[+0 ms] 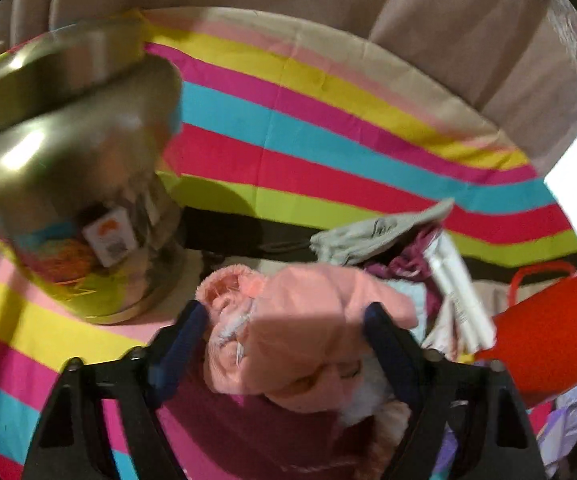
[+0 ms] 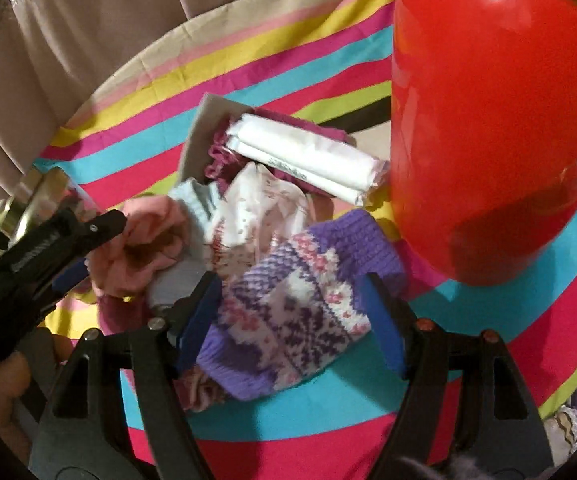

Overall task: Organize soft objects
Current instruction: 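Grasp the pink towel with the left tool while the right tool grasps the purple knit mitten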

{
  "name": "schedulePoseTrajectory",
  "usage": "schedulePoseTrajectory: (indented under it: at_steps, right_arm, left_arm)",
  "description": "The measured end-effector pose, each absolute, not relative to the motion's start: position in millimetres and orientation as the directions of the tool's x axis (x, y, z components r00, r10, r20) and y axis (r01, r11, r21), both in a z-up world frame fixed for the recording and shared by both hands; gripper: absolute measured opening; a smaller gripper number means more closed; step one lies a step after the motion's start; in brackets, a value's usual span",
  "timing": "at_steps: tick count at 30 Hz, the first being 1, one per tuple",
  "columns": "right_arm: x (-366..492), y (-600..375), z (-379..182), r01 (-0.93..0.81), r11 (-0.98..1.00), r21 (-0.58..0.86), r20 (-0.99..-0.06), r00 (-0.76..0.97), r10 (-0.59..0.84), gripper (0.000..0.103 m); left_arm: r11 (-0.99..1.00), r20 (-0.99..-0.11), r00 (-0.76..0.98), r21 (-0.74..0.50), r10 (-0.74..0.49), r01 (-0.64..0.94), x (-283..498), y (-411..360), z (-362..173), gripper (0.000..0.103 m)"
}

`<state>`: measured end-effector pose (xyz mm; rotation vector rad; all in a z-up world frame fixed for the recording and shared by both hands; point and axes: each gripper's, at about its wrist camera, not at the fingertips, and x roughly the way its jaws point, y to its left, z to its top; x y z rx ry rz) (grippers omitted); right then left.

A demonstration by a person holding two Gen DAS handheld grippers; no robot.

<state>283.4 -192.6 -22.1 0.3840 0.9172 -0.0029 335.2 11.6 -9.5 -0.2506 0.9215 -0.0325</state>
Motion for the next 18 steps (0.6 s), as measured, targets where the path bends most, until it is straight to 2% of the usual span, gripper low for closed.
schedulePoseTrajectory:
  at_steps: [1, 2, 3, 5, 8, 18]
  right_arm:
    - [284, -193, -26, 0.164, 0.931, 0.326, -0.776, 0.609, 0.164, 0.078]
    - [284, -195, -31, 0.169, 0.928, 0.333, -0.777, 0.606, 0.169, 0.078]
    - [283, -196, -33, 0.169, 0.926, 0.337, -0.776, 0.607, 0.171, 0.078]
    - [282, -196, -34, 0.166, 0.927, 0.337, -0.774, 0.609, 0.173, 0.079]
    - [279, -197, -37, 0.155, 0.925, 0.347, -0.774, 0.604, 0.189, 0.079]
    - [268, -204, -49, 0.147, 0.901, 0.408, -0.775, 0.578, 0.257, 0.08]
  left_arm:
    - [0.975, -0.785, 0.606, -0.212, -0.125, -0.073, 335, 11, -12, 0.052]
    - [0.978, -0.782, 0.612, -0.197, -0.117, -0.064, 334, 9, -12, 0.045]
    - [0.982, -0.779, 0.616, -0.184, -0.116, -0.048, 332, 7, -12, 0.044]
    - [0.987, -0.771, 0.628, -0.156, -0.104, -0.028, 329, 4, -10, 0.034]
    - [0.982, -0.738, 0.663, -0.189, -0.124, -0.026, 318, 9, 0, 0.03]
    - [0.964, -0.625, 0.763, -0.267, -0.168, -0.007, 268, 19, 29, 0.029]
